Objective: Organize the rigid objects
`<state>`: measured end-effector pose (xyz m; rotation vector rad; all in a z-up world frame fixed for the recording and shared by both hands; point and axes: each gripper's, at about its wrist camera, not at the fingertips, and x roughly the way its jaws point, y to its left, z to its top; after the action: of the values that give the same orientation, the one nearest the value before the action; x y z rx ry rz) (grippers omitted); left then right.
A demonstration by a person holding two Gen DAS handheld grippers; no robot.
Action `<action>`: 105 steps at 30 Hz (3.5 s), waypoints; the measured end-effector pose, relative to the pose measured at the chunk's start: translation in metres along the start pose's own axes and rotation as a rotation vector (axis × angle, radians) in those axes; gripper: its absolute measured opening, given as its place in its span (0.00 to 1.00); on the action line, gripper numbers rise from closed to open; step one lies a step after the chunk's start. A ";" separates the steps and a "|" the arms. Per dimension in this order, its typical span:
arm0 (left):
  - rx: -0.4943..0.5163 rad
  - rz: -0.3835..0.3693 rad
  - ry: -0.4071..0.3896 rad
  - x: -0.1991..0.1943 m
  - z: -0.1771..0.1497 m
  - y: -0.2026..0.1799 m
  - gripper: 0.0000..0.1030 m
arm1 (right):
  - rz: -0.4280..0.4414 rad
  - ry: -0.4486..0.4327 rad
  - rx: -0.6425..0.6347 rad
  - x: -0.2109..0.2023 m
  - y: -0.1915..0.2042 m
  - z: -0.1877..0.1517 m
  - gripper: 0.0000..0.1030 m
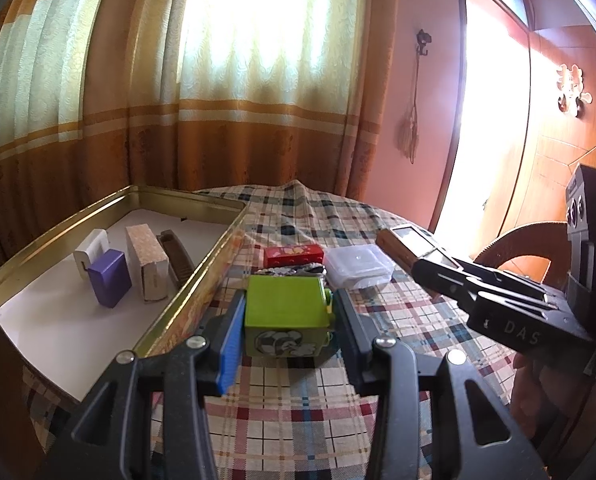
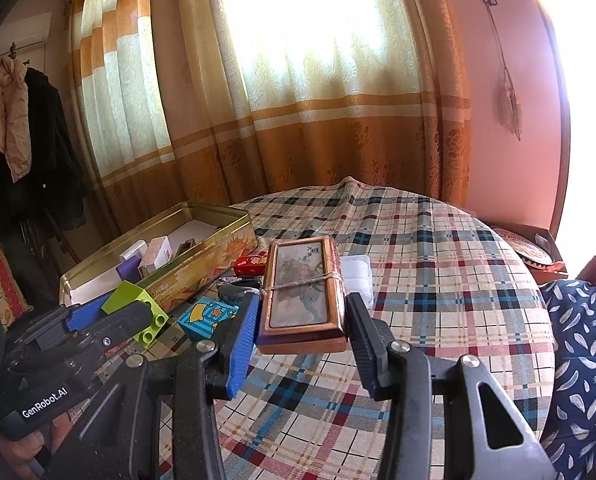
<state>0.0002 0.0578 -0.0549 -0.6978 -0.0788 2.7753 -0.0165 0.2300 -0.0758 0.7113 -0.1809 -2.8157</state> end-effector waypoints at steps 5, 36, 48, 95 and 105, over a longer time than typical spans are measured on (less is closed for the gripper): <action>0.001 0.004 -0.020 -0.003 0.000 0.000 0.40 | 0.000 -0.005 0.001 0.000 0.000 0.000 0.45; -0.033 0.035 -0.057 -0.011 0.005 0.012 0.40 | -0.005 -0.041 -0.010 -0.005 0.002 0.000 0.45; -0.079 0.100 -0.098 -0.014 0.016 0.038 0.40 | -0.011 -0.061 -0.041 -0.008 0.008 -0.001 0.45; -0.179 0.238 -0.060 -0.010 0.038 0.112 0.40 | 0.130 0.196 -0.167 0.041 0.078 0.029 0.46; -0.229 0.336 0.038 0.000 0.044 0.172 0.40 | 0.262 0.187 -0.253 0.076 0.162 0.056 0.46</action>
<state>-0.0641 -0.1068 -0.0369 -0.8917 -0.3014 3.1037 -0.0776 0.0577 -0.0327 0.8180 0.1055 -2.4500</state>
